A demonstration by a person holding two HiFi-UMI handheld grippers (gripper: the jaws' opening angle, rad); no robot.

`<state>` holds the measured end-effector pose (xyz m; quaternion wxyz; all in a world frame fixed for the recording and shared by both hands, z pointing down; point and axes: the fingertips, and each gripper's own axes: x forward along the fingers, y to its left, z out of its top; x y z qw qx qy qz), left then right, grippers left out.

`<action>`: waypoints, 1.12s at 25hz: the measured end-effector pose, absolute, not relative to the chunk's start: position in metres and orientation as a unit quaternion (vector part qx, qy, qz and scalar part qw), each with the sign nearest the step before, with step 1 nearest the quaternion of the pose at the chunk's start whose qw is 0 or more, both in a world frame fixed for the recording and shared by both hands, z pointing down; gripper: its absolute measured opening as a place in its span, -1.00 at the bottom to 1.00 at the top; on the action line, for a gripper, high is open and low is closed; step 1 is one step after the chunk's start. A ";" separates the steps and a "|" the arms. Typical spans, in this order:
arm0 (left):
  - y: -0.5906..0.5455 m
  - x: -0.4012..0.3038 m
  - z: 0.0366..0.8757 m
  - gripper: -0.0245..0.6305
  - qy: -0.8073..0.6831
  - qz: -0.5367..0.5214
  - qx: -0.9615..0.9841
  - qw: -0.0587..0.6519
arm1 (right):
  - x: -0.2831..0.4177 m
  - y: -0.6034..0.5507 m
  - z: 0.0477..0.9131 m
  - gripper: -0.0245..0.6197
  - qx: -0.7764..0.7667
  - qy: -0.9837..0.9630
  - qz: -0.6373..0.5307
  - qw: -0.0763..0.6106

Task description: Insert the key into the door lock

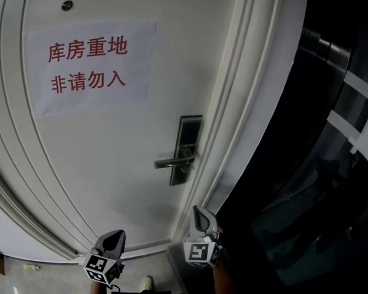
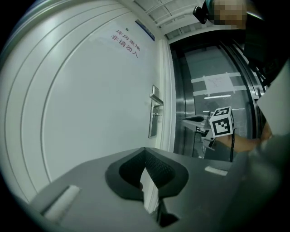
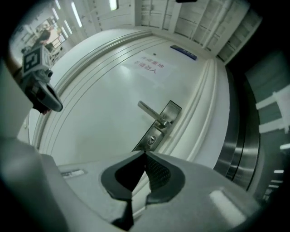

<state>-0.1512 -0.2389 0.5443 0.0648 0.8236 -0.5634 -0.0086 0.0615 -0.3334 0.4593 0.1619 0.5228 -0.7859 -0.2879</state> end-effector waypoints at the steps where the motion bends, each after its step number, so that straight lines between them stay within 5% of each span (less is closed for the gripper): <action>1: -0.236 -0.149 0.543 -0.92 -0.565 -0.008 0.823 0.063 | 0.063 -0.327 0.460 -0.92 0.522 -0.796 -0.267 0.148; 12: -0.200 -0.116 0.532 -0.92 -0.563 0.000 0.826 0.039 | 0.085 -0.270 0.500 -0.92 0.493 -0.865 -0.077 0.049; 28: -0.131 -0.083 0.542 -0.92 -0.562 0.000 0.826 0.040 | 0.112 -0.187 0.532 -0.92 0.481 -0.874 -0.045 0.048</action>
